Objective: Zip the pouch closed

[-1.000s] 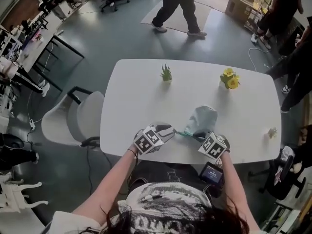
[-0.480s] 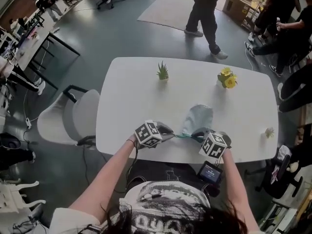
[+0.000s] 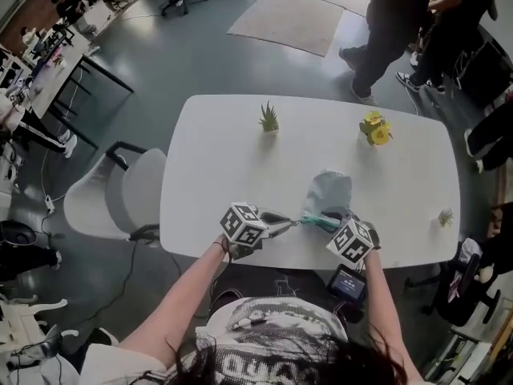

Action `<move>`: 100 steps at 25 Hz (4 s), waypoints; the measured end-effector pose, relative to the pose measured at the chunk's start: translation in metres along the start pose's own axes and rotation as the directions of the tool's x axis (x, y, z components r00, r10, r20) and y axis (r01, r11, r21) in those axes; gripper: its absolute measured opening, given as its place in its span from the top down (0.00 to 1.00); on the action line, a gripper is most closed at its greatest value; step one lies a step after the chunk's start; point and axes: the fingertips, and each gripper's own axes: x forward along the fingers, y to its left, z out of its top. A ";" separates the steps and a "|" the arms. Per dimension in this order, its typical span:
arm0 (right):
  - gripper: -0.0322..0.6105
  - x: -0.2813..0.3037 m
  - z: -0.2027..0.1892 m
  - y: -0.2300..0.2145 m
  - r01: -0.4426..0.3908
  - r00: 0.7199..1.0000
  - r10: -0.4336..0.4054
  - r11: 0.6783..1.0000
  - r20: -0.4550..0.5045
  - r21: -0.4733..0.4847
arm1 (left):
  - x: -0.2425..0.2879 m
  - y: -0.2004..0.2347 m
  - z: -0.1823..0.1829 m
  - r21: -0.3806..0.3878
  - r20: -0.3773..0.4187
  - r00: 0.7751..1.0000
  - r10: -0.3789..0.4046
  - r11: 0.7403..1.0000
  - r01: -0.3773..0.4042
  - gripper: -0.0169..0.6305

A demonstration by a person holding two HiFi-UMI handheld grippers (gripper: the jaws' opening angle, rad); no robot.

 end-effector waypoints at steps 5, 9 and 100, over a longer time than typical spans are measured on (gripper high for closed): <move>0.74 -0.023 0.023 -0.007 0.172 0.973 -0.204 0.954 0.109 0.246 | -0.001 -0.012 0.025 -0.016 0.108 0.994 0.026 1.000 -0.024 0.95; 0.82 -0.036 0.038 0.009 0.160 0.949 -0.249 0.908 0.192 0.388 | 0.003 -0.018 0.036 0.001 0.128 0.990 0.058 0.998 -0.058 0.95; 0.94 -0.015 0.063 -0.023 -0.008 0.952 -0.208 0.717 0.225 0.697 | -0.039 0.004 0.050 0.209 0.025 0.989 0.148 0.966 -0.150 0.95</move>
